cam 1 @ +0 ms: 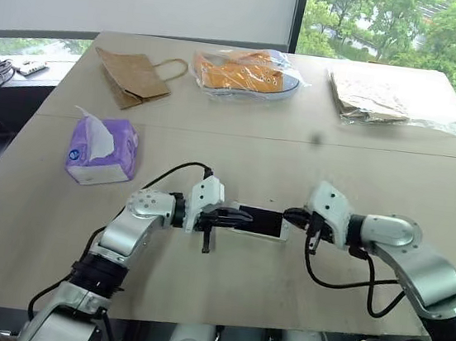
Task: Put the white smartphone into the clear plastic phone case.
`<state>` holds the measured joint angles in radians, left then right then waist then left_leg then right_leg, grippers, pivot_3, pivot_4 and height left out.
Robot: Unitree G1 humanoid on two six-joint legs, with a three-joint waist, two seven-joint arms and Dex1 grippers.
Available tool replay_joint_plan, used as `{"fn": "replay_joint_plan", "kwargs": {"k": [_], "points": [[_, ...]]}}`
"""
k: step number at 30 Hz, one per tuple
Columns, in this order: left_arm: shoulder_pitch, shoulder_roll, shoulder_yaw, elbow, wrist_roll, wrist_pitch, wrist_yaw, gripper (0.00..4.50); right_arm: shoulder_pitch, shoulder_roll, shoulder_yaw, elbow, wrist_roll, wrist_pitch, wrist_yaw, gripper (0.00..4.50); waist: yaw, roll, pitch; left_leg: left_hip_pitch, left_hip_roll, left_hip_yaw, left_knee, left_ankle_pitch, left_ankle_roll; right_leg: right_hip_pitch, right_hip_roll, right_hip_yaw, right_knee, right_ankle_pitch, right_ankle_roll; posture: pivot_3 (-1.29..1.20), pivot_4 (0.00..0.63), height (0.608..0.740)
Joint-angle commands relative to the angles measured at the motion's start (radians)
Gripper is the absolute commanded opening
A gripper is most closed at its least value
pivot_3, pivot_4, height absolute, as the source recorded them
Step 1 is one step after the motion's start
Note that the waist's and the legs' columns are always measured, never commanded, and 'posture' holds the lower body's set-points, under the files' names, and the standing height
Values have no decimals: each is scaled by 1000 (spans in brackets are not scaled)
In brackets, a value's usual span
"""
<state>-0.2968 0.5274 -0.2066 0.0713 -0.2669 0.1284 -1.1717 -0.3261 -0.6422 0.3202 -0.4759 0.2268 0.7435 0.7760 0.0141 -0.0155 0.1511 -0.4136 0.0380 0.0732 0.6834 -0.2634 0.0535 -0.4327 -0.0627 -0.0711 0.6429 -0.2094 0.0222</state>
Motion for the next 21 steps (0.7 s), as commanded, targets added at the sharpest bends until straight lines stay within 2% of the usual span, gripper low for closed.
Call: {"fn": "replay_joint_plan", "kwargs": {"k": [1, 21], "points": [[5, 2, -15, 0, 24, 2, 12, 98, -32, 3, 3, 12, -8, 27, -6, 0, 0, 0, 0, 0, 0, 0, 0, 0, 0, 0, 0, 0, 0, 0, 0, 0, 150, 740], [34, 12, -9, -51, 25, 30, 43, 98, -138, -83, 178, 58, -42, 164, 107, 0, -1, 0, -3, 2, 0, 0, 1, 0, 0, 2, 0, 0, 0, 0, 0, 0, 150, 740]]}}
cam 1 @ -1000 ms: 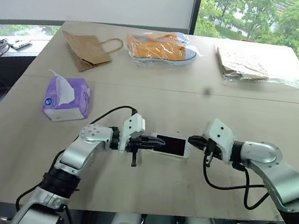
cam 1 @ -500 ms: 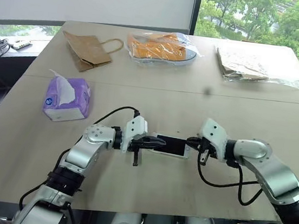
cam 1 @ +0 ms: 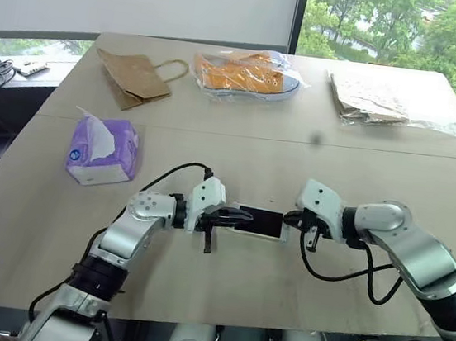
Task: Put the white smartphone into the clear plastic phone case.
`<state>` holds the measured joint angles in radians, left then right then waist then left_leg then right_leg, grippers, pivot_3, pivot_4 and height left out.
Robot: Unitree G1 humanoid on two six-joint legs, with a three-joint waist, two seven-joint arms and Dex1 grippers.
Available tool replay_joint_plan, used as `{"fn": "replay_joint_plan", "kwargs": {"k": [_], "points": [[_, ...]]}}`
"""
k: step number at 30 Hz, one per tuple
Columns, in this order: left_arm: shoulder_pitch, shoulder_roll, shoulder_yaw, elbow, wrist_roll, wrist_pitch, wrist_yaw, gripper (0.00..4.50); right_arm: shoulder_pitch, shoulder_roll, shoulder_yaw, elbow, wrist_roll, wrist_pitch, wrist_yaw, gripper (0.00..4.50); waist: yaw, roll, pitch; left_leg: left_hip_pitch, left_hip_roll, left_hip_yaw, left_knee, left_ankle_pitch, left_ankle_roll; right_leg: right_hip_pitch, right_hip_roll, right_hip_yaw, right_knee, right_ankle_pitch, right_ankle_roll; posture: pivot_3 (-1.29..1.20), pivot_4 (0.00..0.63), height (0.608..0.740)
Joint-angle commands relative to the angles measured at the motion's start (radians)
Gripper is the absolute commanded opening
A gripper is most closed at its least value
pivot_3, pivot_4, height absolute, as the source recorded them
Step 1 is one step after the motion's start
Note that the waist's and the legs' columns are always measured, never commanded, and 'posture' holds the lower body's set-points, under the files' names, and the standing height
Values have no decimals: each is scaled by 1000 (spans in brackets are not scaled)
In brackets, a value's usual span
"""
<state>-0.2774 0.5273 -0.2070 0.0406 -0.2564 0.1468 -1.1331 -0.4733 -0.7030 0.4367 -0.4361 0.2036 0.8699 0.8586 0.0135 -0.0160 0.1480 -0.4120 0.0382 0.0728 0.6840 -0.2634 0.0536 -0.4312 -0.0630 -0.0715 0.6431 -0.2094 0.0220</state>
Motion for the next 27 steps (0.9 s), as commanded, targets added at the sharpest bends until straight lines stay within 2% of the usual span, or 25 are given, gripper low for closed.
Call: {"fn": "replay_joint_plan", "kwargs": {"k": [1, 11, 14, 27], "points": [[15, 12, -9, -23, 14, 13, 6, 98, 3, -20, 71, 26, -23, 39, 25, 0, 0, 0, 0, 0, 0, 0, 0, 0, 0, 0, 0, 0, 0, 0, 0, 0, 150, 740], [24, 13, -6, -41, 10, 24, 19, 98, -48, 24, 134, 123, -30, 82, 49, 0, -1, -1, -2, 4, 0, 0, 0, 0, 0, 4, 0, 0, 0, -2, -3, 0, 150, 740], [28, 16, -4, -48, 8, 29, 22, 98, -54, 38, 155, 157, -34, 81, 64, 0, -2, -1, -2, 11, 1, 1, -2, 0, 0, 10, -1, 0, 0, -3, -3, 0, 150, 740], [47, 16, 4, -65, 4, 39, 45, 98, -7, 81, 204, 257, -87, 31, 76, 0, -4, 0, -16, 16, 1, 0, -3, 0, 0, 13, -8, -1, -1, -4, -2, 0, 150, 740]]}}
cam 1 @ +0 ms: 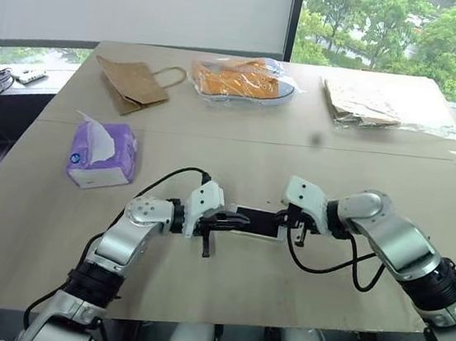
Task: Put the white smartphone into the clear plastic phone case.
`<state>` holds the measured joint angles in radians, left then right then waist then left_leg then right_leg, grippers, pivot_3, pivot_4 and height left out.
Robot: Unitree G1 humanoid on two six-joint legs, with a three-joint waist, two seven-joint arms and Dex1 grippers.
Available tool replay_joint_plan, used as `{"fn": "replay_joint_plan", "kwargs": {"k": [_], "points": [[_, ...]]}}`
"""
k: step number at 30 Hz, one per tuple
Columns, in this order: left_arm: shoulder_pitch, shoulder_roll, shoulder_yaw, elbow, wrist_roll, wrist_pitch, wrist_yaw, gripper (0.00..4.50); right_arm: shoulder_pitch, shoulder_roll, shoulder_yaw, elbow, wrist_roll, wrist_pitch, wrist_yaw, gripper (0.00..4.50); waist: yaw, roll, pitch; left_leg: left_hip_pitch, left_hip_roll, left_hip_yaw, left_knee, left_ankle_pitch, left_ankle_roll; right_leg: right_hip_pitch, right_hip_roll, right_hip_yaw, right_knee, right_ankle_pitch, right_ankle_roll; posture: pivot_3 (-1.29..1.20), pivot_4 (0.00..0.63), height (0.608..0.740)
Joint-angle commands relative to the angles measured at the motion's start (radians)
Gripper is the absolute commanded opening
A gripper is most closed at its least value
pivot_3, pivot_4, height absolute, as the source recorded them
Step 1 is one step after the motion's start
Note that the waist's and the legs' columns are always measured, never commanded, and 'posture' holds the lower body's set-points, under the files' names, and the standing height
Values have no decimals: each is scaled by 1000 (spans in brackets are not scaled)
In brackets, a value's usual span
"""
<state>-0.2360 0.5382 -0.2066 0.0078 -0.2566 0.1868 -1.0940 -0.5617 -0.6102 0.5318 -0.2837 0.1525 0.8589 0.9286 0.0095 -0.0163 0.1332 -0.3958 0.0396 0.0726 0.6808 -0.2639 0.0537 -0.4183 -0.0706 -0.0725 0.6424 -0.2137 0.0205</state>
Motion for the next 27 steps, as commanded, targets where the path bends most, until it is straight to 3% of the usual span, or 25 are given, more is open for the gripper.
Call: {"fn": "replay_joint_plan", "kwargs": {"k": [1, 5, 11, 17, 23, 27], "points": [[6, 5, 3, -32, 4, -1, 7, 98, 86, -12, 109, 109, -40, 37, 6, 0, 0, 0, -3, 0, 0, 0, 0, 0, 0, 0, 0, 0, 0, 0, 0, 0, 150, 740], [7, 0, 8, -31, -1, -1, 18, 98, 99, -13, 99, 117, -59, 7, -4, 0, 1, 1, -7, 0, 0, -1, -1, 0, 0, 0, -1, 0, -1, 0, 1, 0, 150, 740], [-6, -58, 129, -43, -128, 50, 83, 98, 126, 80, -162, 1, 40, -95, -79, 0, 0, 2, -3, -1, 0, -2, -2, 0, 0, 0, -2, 2, -1, -1, 1, 0, 150, 740], [11, -8, 205, -19, -138, 71, 97, 98, 134, 30, -347, -214, 158, 75, -109, 0, 3, 5, 6, -16, -1, -1, -2, 0, 0, -14, 0, 2, -1, 2, -3, 0, 150, 740], [45, 50, 197, -38, -128, 94, 65, 98, 203, -129, -347, -319, 163, 113, -95, 0, 5, 4, 9, -20, -3, 0, -5, 0, 0, -18, 3, -1, -3, 4, 1, 0, 150, 740], [64, 73, 158, -77, -115, 117, 42, 98, 242, -178, -307, -322, 153, 90, -102, 0, 4, 2, 15, -20, -3, 1, -5, 0, 0, -18, 3, -1, -4, 2, -1, 0, 150, 740]]}}
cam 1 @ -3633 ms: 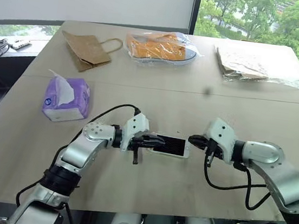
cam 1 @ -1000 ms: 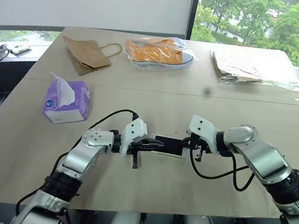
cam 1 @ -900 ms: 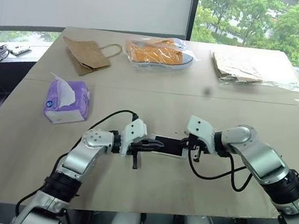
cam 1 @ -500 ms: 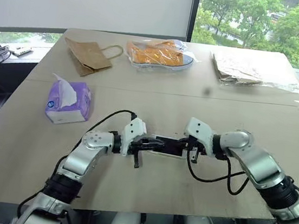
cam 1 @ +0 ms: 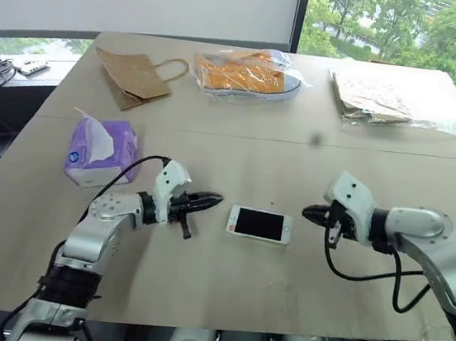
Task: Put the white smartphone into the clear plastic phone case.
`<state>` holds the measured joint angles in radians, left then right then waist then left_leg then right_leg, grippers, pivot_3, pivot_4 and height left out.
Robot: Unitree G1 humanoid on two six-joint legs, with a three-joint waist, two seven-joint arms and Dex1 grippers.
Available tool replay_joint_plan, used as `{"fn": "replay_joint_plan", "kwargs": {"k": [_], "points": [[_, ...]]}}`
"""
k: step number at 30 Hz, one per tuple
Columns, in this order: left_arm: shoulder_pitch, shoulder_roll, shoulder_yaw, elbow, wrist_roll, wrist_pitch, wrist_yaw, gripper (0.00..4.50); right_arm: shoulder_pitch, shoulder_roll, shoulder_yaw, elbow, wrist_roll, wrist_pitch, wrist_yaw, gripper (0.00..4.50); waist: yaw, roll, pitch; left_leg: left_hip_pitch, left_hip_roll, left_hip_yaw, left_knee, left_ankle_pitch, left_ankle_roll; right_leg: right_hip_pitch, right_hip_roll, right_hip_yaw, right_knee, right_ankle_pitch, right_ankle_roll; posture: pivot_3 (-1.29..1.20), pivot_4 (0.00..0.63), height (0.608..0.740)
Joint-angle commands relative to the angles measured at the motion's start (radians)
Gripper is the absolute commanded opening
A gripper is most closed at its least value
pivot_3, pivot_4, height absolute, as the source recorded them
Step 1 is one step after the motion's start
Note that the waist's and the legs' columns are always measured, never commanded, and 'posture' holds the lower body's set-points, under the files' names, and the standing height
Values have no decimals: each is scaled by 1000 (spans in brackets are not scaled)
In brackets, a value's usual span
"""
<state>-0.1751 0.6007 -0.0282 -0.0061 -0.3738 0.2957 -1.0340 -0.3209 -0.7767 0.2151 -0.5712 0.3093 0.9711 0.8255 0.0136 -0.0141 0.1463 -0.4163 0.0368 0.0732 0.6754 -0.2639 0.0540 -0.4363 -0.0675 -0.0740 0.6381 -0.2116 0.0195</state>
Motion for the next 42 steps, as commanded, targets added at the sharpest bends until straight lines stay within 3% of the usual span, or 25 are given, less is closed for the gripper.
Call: {"fn": "replay_joint_plan", "kwargs": {"k": [1, 15, 37, 42], "points": [[4, 14, -26, -67, 4, 13, -19, 98, 3, -14, 15, -34, -2, -22, 0, 0, -1, -1, 2, 0, 0, 0, 0, 0, 0, 0, 0, 0, 0, 0, 0, 0, 150, 740], [30, 52, -56, -124, 10, 45, -33, 98, -18, -12, 101, -40, 25, -20, 15, 0, 0, -2, 4, 1, 1, 0, 0, 0, 0, 0, 1, 1, 1, 0, 0, 0, 150, 740], [26, 25, -72, -122, 28, 32, -23, 98, -182, 29, 304, 35, -70, -101, 104, 0, -2, -2, 4, 2, 1, 0, 1, 0, 0, 0, 3, 2, 3, 0, 0, 0, 150, 740], [32, 22, -42, -114, 17, 21, -21, 98, -175, 16, 284, 51, -95, -137, 125, 0, -2, -2, 4, 2, 1, 0, 1, 0, 0, 0, 3, 2, 4, 0, 0, 0, 150, 740]]}}
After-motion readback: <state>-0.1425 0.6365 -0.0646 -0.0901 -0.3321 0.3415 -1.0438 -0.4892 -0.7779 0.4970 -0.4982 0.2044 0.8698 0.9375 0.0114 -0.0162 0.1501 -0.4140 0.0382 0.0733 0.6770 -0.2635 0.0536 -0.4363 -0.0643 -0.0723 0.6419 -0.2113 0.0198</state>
